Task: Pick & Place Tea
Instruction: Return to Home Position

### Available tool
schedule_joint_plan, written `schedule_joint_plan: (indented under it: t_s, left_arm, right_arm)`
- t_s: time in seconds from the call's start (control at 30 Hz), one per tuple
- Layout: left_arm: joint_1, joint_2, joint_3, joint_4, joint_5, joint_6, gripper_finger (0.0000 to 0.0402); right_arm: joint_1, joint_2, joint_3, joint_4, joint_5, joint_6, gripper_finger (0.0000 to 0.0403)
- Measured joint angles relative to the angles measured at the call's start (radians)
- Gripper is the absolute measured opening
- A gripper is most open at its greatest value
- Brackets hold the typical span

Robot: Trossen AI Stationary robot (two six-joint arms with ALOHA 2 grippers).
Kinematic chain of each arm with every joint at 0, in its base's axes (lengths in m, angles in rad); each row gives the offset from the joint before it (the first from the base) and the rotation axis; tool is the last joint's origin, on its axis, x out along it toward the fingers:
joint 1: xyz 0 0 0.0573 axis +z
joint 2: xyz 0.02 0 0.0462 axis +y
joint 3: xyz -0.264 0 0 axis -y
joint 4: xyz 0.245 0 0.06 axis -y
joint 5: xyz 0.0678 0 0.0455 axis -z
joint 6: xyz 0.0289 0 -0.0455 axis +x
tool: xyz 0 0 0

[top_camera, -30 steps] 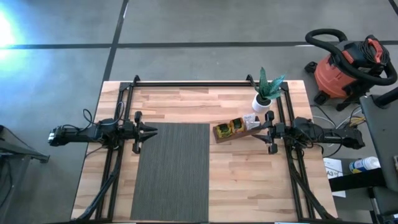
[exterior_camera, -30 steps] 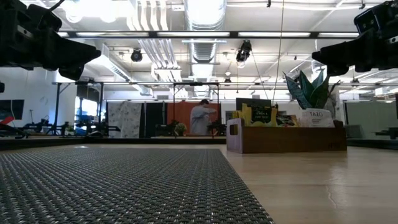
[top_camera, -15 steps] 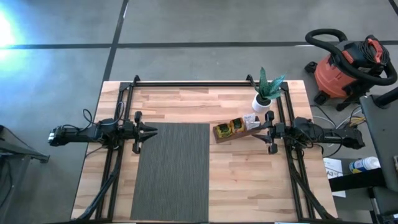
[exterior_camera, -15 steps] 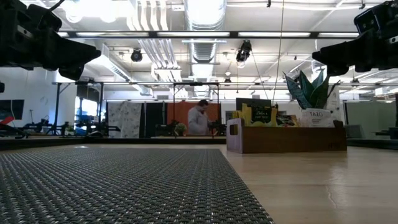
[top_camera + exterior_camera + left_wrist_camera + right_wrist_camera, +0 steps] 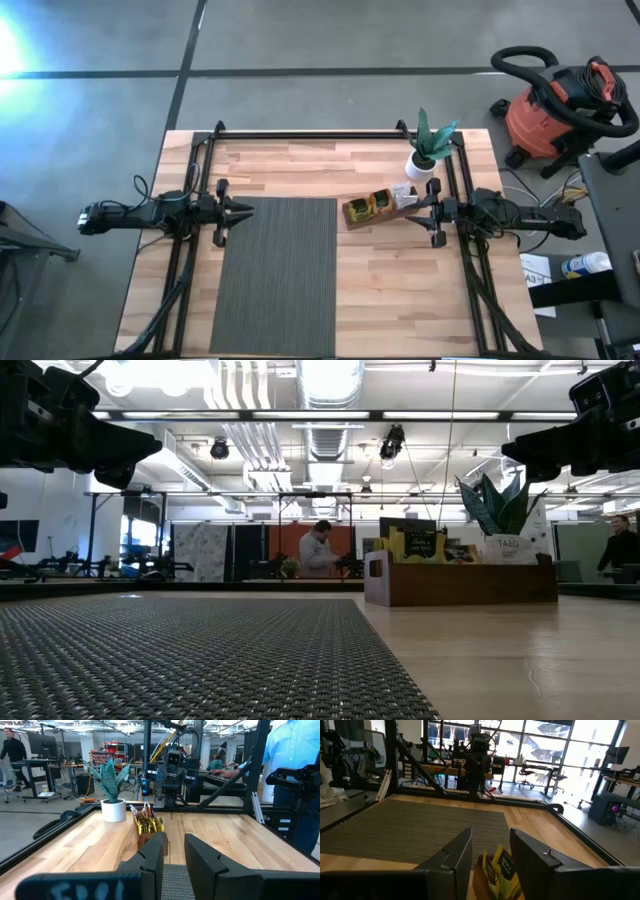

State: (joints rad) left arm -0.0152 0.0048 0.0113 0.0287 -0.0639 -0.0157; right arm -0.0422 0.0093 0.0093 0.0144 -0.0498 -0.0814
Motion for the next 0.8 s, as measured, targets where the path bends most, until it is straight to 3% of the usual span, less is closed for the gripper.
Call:
schedule_joint_plan:
  t_s: [0.8]
  left_arm:
    - [0.000, 0.000, 0.000, 0.000, 0.000, 0.000, 0.0073]
  right_arm:
    - [0.000, 0.001, 0.000, 0.000, 0.000, 0.000, 0.0131]
